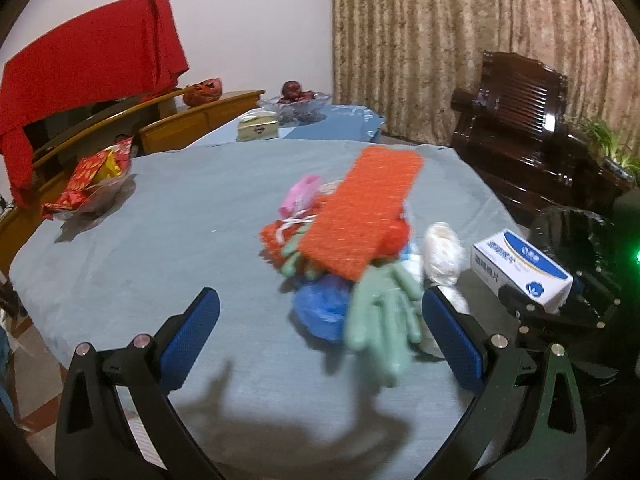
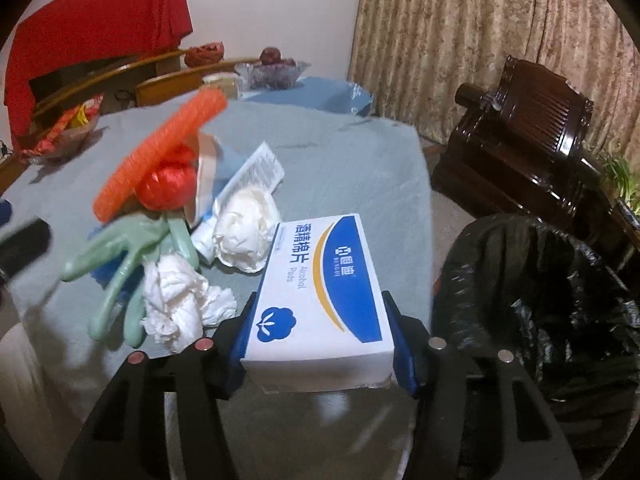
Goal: Collect trash
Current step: 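Carry the box toward the bin with the right tool while the left grasps a crumpled white tissue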
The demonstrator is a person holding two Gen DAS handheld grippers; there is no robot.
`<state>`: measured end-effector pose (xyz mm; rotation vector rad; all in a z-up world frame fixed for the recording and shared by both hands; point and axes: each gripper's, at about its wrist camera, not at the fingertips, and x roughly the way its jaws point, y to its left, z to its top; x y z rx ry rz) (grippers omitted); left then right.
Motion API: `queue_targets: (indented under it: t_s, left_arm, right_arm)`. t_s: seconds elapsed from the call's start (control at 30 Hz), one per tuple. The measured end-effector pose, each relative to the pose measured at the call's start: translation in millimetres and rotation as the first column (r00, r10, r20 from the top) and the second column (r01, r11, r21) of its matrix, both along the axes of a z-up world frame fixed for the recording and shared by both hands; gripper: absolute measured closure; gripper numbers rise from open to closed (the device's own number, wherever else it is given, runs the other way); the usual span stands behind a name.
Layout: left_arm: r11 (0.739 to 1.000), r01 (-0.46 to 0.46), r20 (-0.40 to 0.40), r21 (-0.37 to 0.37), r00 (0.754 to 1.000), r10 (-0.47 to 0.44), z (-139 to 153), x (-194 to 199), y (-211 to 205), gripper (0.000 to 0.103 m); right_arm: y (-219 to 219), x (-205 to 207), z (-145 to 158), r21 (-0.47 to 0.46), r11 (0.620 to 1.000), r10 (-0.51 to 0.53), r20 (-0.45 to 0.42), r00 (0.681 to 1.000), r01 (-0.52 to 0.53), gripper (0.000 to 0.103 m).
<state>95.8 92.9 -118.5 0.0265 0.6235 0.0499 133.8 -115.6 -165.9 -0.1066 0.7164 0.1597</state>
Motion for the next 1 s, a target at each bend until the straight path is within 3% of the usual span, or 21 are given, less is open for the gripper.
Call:
queue_targets:
  t_s: [0.1, 0.2, 0.5, 0.7, 0.77, 0.8, 1.0]
  left_arm:
    - [1.000, 0.030, -0.002, -0.003, 1.000, -0.030, -0.2, -1.6, -15.1, 0.009]
    - [0.997, 0.073, -0.008, 0.000, 0.997, -0.073, -3.1, -2.4, -33.7, 0.023]
    - [0.989, 0.141, -0.058, 0.038, 0.989, -0.139, -31.0, 11.2, -72.9, 0.034]
    - [0.987, 0.146, -0.112, 0.066, 0.984, -0.138, -55.2, 27.7, -85.3, 0.053]
    - [0.986, 0.153, -0.126, 0.063, 0.981, -0.145, -59.8, 30.1, -86.6, 0.068]
    - [0.986, 0.156, -0.134, 0.062, 0.980, -0.146, -61.9, 31.4, -87.0, 0.071]
    - [0.986, 0.156, -0.114, 0.056, 0.982, -0.149, -52.7, 25.8, -84.0, 0.076]
  right_arm:
    - [-9.8, -4.3, 9.8, 0.015, 1.000, -0.010, 0.018, 1.000, 0.010, 0.046]
    - [-22.7, -8.2, 17.7, 0.031, 0.999, -0.031, 0.030, 0.999, 0.030, 0.046]
    - [-62.8, -13.2, 21.6, 0.059, 0.993, -0.108, 0.030, 0.994, 0.106, 0.046]
    - [-72.0, -11.8, 15.3, 0.061, 0.991, -0.118, 0.012, 0.993, 0.117, 0.046]
    - [-74.3, -12.0, 13.6, 0.063, 0.991, -0.120, 0.008, 0.993, 0.120, 0.046]
    - [-74.5, -12.9, 12.7, 0.064, 0.991, -0.121, 0.007, 0.993, 0.120, 0.046]
    - [-76.2, -13.3, 15.6, 0.073, 0.990, -0.120, 0.017, 0.993, 0.119, 0.046]
